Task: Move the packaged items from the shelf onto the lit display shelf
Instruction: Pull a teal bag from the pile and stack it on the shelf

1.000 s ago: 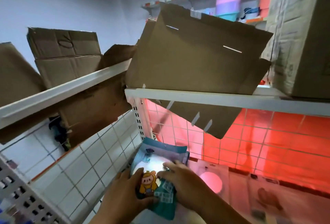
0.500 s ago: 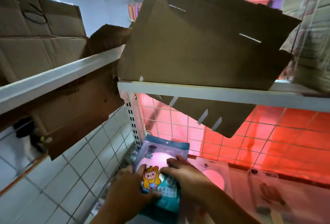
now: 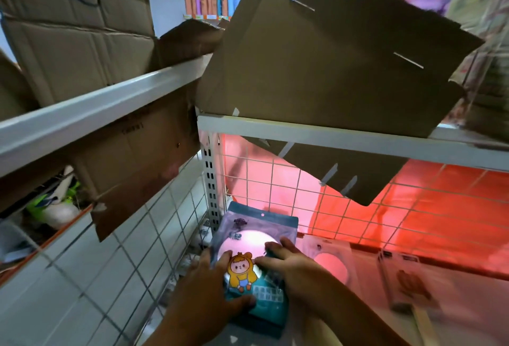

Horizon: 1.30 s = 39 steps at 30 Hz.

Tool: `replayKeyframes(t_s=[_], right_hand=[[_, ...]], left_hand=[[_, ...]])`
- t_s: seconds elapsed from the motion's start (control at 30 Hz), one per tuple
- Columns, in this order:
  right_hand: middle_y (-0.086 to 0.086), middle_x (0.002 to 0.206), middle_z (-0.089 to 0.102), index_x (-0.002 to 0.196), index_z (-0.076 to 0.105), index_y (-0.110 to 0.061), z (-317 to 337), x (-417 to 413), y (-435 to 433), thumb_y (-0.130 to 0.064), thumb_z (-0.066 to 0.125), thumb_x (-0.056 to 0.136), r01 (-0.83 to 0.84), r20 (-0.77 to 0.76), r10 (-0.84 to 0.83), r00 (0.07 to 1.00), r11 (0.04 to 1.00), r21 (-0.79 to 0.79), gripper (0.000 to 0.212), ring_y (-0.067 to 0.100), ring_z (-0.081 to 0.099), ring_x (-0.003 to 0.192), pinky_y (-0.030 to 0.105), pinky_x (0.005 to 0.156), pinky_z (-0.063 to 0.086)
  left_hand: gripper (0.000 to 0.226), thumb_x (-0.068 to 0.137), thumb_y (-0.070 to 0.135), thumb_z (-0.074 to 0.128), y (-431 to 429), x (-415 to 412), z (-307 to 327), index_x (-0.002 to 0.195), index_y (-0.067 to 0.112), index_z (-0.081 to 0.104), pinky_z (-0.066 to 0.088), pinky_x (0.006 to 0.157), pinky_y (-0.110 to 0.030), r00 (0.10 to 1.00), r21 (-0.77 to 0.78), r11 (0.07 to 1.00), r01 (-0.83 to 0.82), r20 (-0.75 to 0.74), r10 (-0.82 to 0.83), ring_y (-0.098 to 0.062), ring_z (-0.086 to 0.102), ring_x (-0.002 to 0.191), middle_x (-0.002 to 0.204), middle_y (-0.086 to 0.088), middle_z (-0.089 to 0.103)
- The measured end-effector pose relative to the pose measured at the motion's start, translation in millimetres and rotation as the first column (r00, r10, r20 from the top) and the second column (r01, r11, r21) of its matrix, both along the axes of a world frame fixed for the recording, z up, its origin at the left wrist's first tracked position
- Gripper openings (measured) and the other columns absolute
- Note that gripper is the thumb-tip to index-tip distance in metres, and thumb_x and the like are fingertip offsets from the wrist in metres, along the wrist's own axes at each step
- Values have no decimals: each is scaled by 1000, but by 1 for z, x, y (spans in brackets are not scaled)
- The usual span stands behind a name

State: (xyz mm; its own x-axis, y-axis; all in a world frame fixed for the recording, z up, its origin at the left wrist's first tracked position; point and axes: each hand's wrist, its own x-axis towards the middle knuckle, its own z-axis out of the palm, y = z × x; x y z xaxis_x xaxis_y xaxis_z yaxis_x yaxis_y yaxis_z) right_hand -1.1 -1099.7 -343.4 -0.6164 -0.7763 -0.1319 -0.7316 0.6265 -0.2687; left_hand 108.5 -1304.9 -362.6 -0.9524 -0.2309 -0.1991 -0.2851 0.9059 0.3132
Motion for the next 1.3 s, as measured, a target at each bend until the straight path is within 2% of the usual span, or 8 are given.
replayKeyframes(t_s=[0.27,0.43,0.67,0.8,0.87,0.97,1.17,1.3], right_hand=[[-4,167,14,153,31,-40,5,5,-2,-23,56,101,-9,-20,10,1000,1000,25,60,25,-1,154,43,123,12],[-5,167,14,154,29,-40,7,2,-3,-26,54,102,-25,-2,25,1000,999,38,59,23,3,154,43,123,16],[-5,166,17,154,32,-38,9,2,-2,-24,55,102,-40,-30,41,999,999,31,58,21,5,153,40,122,18],[-7,163,28,149,41,-38,0,-1,-1,-19,55,101,-7,-110,-1,994,997,-72,54,21,16,153,39,120,24],[-8,157,40,144,49,-38,-3,-3,-1,-20,59,97,7,-164,-26,986,994,-113,51,21,32,146,38,117,35],[-6,125,62,123,66,-31,-4,-2,-6,-18,60,92,-13,-202,-17,979,989,-148,34,17,54,116,38,100,47],[-1,111,66,117,69,-9,-23,-2,-10,-26,64,95,-28,-73,17,997,987,-158,28,10,61,107,28,98,49],[-6,111,65,111,71,-26,-8,10,-12,-11,54,89,107,-137,-125,983,985,-132,31,18,61,104,36,89,53]], left_hand=[[122,58,99,42,6,2,8,159,37,15,35,116,-41,1000,-13,1000,-10,5,10,-23,30,146,167,-3,13],[142,38,110,23,3,0,-4,159,36,16,41,115,-41,999,18,999,-42,-25,43,-22,36,143,164,-3,21],[138,42,109,21,5,4,-1,159,35,16,42,114,-40,999,-14,999,-48,-15,48,-23,35,145,166,-5,15],[117,55,104,20,7,2,5,155,43,21,32,118,-48,998,-83,996,-27,-61,22,-29,20,151,167,-4,10],[87,73,94,31,7,-2,6,144,46,42,42,110,-47,977,-177,982,65,-189,-99,-23,38,143,158,1,36],[47,89,66,40,15,-8,17,123,42,62,52,87,-36,913,-255,949,186,-313,-263,-10,64,109,121,15,68],[35,97,57,36,18,-17,21,110,35,61,47,88,-29,911,-251,927,279,-236,-338,-5,56,96,107,14,63],[31,101,50,42,24,-19,28,116,31,62,51,93,-37,903,-270,912,310,-218,-371,-11,61,101,115,7,65]])
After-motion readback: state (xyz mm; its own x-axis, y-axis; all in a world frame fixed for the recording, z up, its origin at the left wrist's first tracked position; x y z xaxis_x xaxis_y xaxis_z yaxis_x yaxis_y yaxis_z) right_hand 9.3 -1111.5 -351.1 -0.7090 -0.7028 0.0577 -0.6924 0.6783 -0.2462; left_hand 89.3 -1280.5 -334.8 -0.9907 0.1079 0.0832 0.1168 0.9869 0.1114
